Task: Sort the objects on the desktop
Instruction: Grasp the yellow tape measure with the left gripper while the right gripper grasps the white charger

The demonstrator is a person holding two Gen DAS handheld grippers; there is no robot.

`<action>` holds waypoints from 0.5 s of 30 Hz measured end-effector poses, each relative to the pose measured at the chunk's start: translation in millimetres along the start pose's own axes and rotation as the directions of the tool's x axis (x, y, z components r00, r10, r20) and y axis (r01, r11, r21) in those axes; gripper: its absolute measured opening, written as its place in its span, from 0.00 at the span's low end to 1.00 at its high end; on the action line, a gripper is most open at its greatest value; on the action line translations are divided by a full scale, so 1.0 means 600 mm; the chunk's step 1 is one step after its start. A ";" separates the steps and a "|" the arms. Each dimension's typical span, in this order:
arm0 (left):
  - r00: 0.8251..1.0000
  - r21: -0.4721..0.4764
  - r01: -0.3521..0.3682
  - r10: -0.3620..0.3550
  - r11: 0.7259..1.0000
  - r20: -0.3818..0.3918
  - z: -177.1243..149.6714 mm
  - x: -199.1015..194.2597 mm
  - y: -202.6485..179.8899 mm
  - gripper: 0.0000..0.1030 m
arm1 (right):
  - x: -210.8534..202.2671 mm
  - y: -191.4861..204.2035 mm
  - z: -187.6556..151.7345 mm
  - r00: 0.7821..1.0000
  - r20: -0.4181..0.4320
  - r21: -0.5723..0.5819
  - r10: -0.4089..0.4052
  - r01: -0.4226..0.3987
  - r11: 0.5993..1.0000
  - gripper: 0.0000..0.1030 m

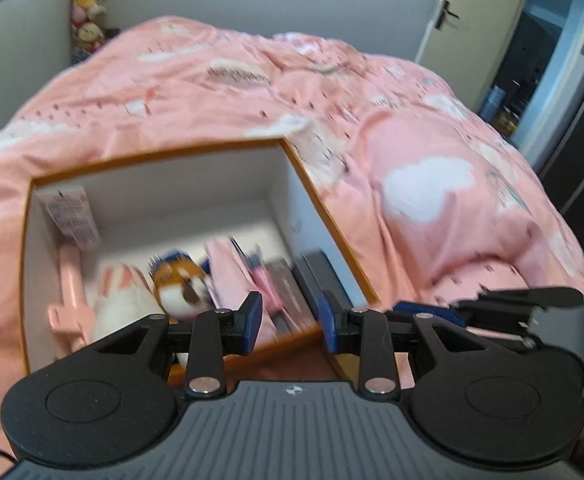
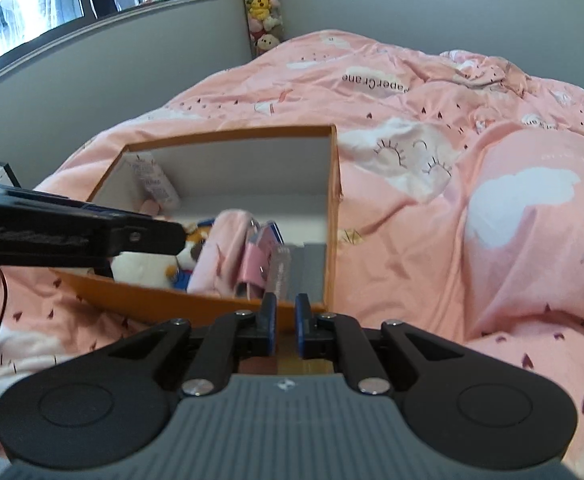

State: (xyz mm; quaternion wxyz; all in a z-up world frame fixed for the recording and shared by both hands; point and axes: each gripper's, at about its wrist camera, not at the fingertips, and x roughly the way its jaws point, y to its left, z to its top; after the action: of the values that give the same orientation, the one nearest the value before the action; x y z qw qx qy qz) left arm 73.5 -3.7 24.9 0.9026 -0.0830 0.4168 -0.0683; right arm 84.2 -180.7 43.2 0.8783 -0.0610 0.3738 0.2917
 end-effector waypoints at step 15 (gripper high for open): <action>0.943 -0.008 0.063 -0.062 0.998 -0.327 -0.093 0.097 -0.009 0.34 | 0.026 -0.049 -0.073 0.974 -0.226 0.047 0.009 0.001 0.999 0.22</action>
State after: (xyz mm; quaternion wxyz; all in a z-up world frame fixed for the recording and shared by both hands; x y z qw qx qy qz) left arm 68.1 -25.6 -52.8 0.8184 -0.0826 0.5580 -0.1102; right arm 82.3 -212.0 -2.2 0.8306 -0.0725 0.4782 0.2758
